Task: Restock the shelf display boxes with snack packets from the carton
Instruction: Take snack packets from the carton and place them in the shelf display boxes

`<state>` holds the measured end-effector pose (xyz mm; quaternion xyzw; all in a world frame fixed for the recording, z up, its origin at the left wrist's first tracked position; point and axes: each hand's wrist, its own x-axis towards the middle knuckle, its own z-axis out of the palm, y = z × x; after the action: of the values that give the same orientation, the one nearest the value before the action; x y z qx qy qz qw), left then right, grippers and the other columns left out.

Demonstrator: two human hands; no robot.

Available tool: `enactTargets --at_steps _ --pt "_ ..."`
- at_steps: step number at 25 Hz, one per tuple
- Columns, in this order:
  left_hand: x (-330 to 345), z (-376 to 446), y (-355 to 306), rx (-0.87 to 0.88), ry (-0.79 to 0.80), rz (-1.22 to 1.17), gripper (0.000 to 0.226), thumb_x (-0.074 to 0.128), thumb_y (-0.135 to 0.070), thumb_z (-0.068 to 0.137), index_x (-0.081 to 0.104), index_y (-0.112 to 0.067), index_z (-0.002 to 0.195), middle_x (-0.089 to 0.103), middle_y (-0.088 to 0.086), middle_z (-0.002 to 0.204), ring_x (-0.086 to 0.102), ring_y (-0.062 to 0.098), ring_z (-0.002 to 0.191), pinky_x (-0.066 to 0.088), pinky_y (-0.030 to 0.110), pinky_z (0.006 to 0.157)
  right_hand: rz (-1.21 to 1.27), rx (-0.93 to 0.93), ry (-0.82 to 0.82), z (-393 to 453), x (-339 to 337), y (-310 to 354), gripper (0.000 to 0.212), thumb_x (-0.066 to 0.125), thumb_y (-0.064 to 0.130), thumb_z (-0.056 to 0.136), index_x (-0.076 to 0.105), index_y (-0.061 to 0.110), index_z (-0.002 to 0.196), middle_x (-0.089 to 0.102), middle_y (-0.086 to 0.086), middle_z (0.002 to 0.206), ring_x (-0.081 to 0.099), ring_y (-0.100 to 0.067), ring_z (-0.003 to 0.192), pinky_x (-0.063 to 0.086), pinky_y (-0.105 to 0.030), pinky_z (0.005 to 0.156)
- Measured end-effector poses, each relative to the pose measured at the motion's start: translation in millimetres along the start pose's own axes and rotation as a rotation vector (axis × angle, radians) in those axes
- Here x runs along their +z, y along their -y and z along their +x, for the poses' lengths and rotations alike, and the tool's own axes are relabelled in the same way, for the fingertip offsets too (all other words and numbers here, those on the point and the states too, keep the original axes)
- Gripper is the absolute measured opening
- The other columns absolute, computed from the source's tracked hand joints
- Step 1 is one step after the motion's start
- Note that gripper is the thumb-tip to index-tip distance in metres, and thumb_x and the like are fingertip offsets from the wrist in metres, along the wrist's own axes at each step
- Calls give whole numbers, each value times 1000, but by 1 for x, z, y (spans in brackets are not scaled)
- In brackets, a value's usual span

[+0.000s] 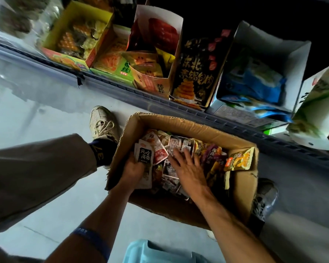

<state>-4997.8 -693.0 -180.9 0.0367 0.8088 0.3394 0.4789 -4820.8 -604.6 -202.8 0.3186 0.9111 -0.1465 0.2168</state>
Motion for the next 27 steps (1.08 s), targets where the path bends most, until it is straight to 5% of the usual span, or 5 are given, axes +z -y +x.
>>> enactTargets --at_steps 5,11,18,23,27 --pt "-17 6 -2 234 232 120 57 48 -6 90 51 -36 138 52 6 144 51 24 129 48 41 100 -148 -100 -33 7 3 -24 63 57 18 95 32 24 153 30 1 159 31 -30 142 27 -49 113" --pt "5 -9 -35 42 120 -23 21 54 3 94 73 -4 102 70 16 106 65 28 97 52 30 79 1206 341 -348 5 -57 -36 17 61 24 97 74 15 105 70 12 92 61 3 80 50 -21 75" --pt "15 -16 -40 203 88 -173 15 71 -9 88 72 -13 74 72 -7 63 67 4 59 54 27 67 1787 504 7 5 -54 -12 21 50 12 100 67 19 109 71 -7 106 66 -25 97 51 -44 92" --pt "-4 -10 -24 221 -48 -17 11 73 -26 88 70 -22 78 75 -3 82 72 15 79 56 34 75 564 366 193 -13 10 2 51 67 20 90 49 15 137 49 -7 139 54 -29 122 48 -36 96" --pt "-2 -11 -20 241 -36 -22 7 72 -24 89 70 -24 82 75 0 88 73 18 85 59 38 79 479 385 -10 -14 24 17 48 65 27 93 44 17 134 63 -6 120 63 -25 108 49 -30 77"
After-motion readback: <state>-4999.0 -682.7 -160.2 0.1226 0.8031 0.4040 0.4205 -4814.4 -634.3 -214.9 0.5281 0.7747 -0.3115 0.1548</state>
